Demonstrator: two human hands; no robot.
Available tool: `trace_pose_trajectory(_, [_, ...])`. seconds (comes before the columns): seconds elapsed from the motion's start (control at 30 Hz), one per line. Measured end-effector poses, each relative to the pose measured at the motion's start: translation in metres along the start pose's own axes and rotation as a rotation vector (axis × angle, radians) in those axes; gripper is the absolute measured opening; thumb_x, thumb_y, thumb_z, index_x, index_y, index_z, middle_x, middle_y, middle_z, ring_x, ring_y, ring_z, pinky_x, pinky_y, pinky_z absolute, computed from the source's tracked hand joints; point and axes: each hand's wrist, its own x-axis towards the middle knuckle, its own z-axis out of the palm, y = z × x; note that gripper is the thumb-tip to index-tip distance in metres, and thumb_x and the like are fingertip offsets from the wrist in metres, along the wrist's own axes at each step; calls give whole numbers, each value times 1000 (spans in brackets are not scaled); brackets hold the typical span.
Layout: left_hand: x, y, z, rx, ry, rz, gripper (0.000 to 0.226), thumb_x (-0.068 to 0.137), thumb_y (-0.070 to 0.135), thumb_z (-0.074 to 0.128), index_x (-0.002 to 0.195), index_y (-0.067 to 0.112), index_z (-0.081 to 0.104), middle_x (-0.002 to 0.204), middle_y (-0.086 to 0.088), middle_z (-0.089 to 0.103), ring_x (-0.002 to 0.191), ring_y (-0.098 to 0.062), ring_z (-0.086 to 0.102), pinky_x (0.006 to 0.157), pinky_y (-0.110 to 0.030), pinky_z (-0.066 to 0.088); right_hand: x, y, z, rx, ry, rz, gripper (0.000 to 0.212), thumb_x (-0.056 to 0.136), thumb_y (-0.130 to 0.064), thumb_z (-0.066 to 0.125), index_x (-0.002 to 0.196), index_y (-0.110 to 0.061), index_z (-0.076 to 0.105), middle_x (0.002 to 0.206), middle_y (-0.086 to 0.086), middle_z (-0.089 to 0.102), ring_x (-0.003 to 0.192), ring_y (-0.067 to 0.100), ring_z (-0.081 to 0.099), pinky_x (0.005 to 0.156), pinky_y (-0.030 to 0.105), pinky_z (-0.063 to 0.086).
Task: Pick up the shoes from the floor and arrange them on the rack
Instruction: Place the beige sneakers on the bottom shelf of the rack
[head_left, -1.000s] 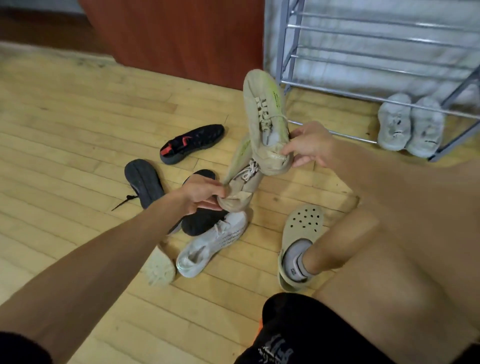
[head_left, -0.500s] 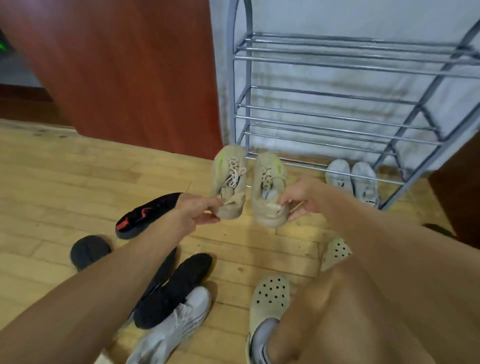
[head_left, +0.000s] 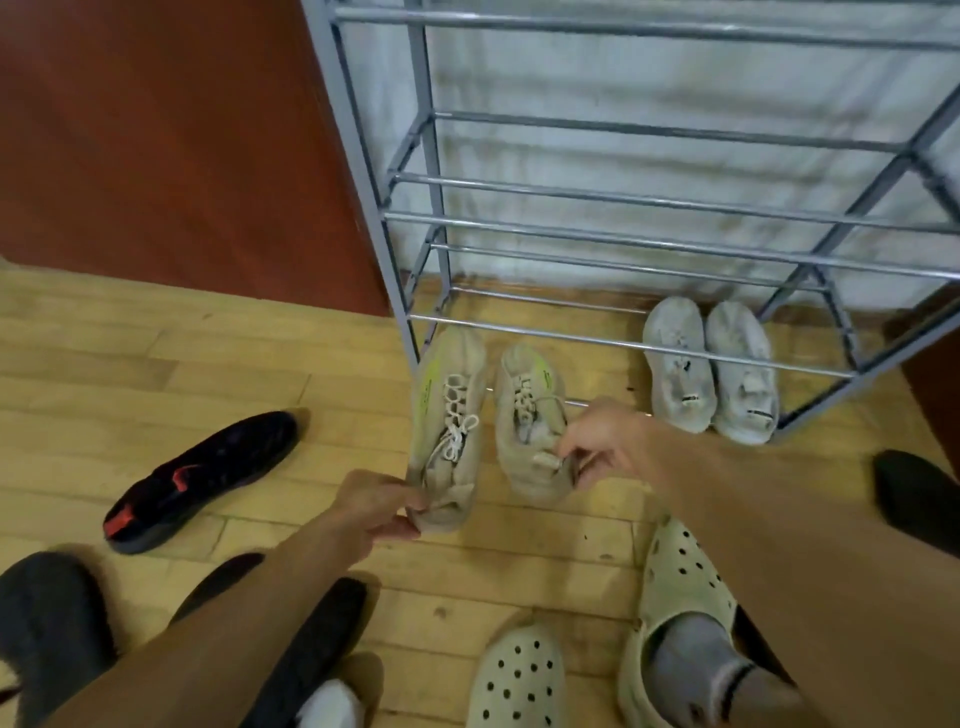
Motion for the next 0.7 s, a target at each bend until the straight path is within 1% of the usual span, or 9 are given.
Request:
trace_pose_trajectory(0.03, [7,-4,-1,1,0,0,18,70,-5,77,84,-1,66,91,-17,70,78,-29,71,52,-27,59,8,1,2,6,-7,-2,38,81,8,67,117,10,58,109,27,64,98,39,67,82,51,58])
trace_pose_trajectory(0.07, [11,-6,-2,-6,-7,1,21,71,-5,76,88,-2,66,93,-17,71,79,-29,71,53,-26,59,15,3,3,16,-11,-4,38,78,9,69,115,9,59,108,26,65,97,39,67,80,51,58])
trace_pose_trajectory(0.17, [20,-14,-4,-31,-49,15,38,72,-4,76,107,-2,63,97,-15,71,80,-26,71,53,-25,59,27,9,8,11,-7,-19,42,73,7,74,113,6,62,111,24,65,94,37,68,73,50,60])
trace_pose_trajectory(0.23, [22,-22,-4,-29,-53,20,42,72,-3,77,111,-4,63,99,-15,72,83,-26,71,55,-25,59,29,11,11,4,10,-36,41,73,5,74,113,5,63,112,22,64,96,36,68,69,46,61])
trace_pose_trajectory(0.33, [21,-32,-2,-50,-32,29,44,73,-2,76,116,-6,63,100,-16,72,84,-27,71,57,-26,60,28,15,15,-14,29,-44,38,76,5,73,113,3,64,109,20,64,95,35,68,61,37,61])
trace_pose_trajectory(0.4, [25,-29,0,-66,-18,48,46,74,0,76,117,-5,62,101,-15,71,83,-25,71,58,-26,60,30,18,17,0,42,-47,37,77,7,71,113,2,64,105,18,64,94,34,67,63,37,61])
trace_pose_trajectory(0.53, [46,3,12,-111,-20,117,46,75,6,78,116,-6,62,102,-16,70,80,-24,69,55,-25,60,45,19,21,65,113,-58,32,76,6,71,107,2,67,104,16,68,92,33,69,76,44,61])
trace_pose_trajectory(0.63, [66,34,25,-134,-11,180,43,78,7,76,117,-5,62,103,-18,69,77,-26,68,56,-25,60,61,14,18,147,162,-89,29,74,1,75,102,-1,69,101,16,70,89,31,70,72,46,61])
trace_pose_trajectory(0.7, [80,53,31,-164,-4,215,45,77,5,75,120,-1,61,99,-16,69,72,-25,67,54,-25,60,74,9,13,192,183,-111,28,74,-2,78,101,-1,69,98,15,71,86,30,71,70,45,62])
